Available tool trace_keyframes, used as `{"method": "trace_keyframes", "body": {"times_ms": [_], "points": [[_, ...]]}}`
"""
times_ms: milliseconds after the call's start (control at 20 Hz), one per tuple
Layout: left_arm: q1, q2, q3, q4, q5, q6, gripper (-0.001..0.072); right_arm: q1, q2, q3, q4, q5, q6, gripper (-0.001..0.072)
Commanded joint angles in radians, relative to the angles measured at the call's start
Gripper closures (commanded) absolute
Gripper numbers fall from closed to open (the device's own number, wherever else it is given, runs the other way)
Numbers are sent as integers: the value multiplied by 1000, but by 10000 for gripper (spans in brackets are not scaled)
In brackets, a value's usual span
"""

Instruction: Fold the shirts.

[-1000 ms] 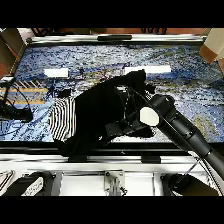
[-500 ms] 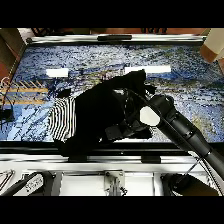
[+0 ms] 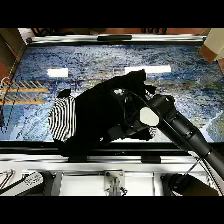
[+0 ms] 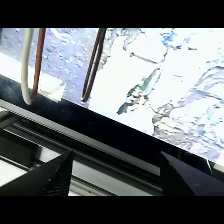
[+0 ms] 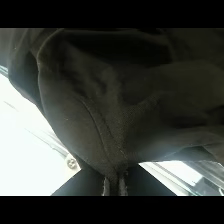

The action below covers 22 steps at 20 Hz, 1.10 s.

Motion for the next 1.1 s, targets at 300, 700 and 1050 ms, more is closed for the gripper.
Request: {"method": "trace_keyframes", "body": {"times_ms": [300,700,1050], "points": [[23,-222,93,5,91,56,112,-1,1,1,-12,0,23,643],[23,-325,151,39,81,148,207,-1,1,1,-12,0,97,643],[39,-367,150,40,81,188,208,0,1,1,-5,0,120,643]]}}
